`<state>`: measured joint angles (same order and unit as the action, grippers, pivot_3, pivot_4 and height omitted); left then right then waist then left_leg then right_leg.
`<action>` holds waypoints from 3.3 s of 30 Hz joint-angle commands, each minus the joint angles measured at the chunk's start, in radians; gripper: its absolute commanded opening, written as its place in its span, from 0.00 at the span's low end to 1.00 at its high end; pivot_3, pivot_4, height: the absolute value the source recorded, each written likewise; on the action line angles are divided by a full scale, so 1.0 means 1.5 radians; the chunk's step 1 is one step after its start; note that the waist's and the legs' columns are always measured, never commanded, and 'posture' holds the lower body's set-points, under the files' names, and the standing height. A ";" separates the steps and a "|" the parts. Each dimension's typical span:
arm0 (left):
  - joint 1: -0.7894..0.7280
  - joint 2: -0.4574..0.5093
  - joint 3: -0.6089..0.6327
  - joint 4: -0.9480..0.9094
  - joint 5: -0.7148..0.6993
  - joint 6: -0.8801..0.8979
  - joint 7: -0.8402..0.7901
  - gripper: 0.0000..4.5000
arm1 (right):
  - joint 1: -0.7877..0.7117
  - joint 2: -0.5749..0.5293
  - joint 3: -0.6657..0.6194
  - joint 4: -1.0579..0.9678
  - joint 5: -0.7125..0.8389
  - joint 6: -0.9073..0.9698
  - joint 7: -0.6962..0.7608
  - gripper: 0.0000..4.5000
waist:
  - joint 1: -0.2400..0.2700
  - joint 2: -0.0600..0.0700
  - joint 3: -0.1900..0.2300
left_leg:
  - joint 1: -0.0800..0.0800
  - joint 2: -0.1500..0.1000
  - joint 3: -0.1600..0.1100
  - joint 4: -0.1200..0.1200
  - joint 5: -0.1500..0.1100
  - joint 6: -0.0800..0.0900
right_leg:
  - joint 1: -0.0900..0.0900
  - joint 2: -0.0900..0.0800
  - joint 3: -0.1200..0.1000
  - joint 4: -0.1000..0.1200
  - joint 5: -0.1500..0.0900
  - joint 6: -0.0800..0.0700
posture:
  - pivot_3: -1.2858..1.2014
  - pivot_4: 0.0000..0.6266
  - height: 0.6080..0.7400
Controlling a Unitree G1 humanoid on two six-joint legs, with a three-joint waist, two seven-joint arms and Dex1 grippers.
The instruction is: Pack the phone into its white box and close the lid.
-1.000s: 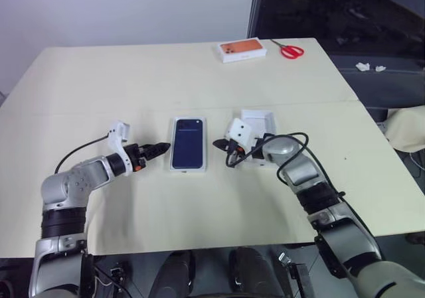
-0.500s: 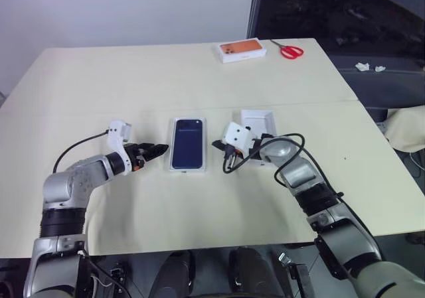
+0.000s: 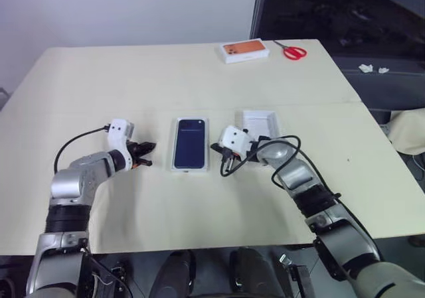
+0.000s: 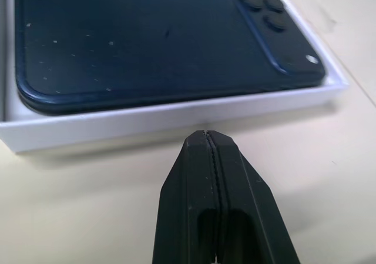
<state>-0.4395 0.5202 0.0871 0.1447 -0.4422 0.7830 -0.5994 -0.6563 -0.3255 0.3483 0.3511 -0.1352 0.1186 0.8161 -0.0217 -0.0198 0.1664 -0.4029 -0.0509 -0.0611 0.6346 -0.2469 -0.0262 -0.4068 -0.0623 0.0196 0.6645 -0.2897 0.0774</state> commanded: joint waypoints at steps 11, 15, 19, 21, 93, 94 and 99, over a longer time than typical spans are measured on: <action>-0.089 -0.131 -0.143 0.105 0.062 0.024 -0.081 0.01 | 0.003 -0.025 -0.013 -0.005 -0.007 -0.012 0.004 0.00 | 0.024 0.003 -0.002 | 0.002 -0.002 -0.002 0.008 -0.002 0.004 | 0.008 -0.001 -0.003 0.000 0.000 0.000 | 0.52 0.24 1.00; -0.105 -0.160 -0.159 0.108 0.074 0.027 -0.098 0.01 | 0.009 -0.068 -0.035 0.007 -0.008 -0.013 0.003 0.00 | 0.025 0.003 -0.002 | 0.004 -0.003 -0.002 0.008 -0.003 0.005 | 0.011 -0.001 -0.003 -0.001 -0.001 0.001 | 0.52 0.24 1.00; -0.124 -0.193 -0.165 0.124 0.086 0.023 -0.104 0.01 | 0.027 -0.104 -0.051 0.004 -0.006 -0.013 0.009 0.00 | 0.027 0.003 -0.002 | 0.004 -0.004 -0.002 0.009 -0.003 0.006 | 0.012 -0.002 -0.003 -0.002 -0.001 0.001 | 0.52 0.24 1.00; -0.134 -0.212 -0.174 0.137 0.096 0.012 -0.104 0.01 | 0.045 -0.121 -0.058 -0.003 -0.006 -0.012 0.013 0.00 | 0.028 0.003 -0.002 | 0.004 -0.004 -0.002 0.009 -0.004 0.007 | 0.012 -0.002 -0.003 -0.002 -0.001 0.002 | 0.52 0.24 1.00; -0.090 -0.221 -0.152 0.063 0.158 -0.096 -0.098 0.71 | 0.102 -0.301 -0.214 -0.112 0.111 0.171 0.111 0.96 | 0.005 0.004 -0.001 | 0.008 -0.003 -0.005 0.007 -0.007 0.011 | 0.021 -0.003 -0.004 -0.012 -0.001 0.006 | 0.52 0.24 1.00; -0.087 -0.214 -0.145 0.057 0.154 -0.109 -0.098 0.71 | 0.091 -0.300 -0.222 -0.109 0.122 0.199 0.107 0.96 | 0.005 0.005 0.000 | 0.008 -0.003 -0.004 0.007 -0.007 0.011 | 0.020 -0.003 -0.004 -0.012 -0.001 0.006 | 0.52 0.24 1.00; -0.077 -0.183 -0.114 0.043 0.139 -0.161 -0.093 0.71 | 0.045 -0.299 -0.242 -0.104 0.160 0.315 0.102 0.96 | 0.006 0.005 0.000 | 0.006 -0.002 -0.004 0.007 -0.007 0.011 | 0.017 -0.003 -0.004 -0.011 -0.001 0.006 | 0.52 0.24 1.00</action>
<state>-0.5529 0.2352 -0.1188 0.2314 -0.2287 0.5694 -0.7519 -0.5585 -0.7673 0.0221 0.2093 0.0695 0.5397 0.9697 -0.0123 -0.0117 0.1668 -0.3961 -0.0545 -0.0672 0.6447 -0.2575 -0.0101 -0.3838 -0.0665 0.0143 0.6490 -0.2911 0.0856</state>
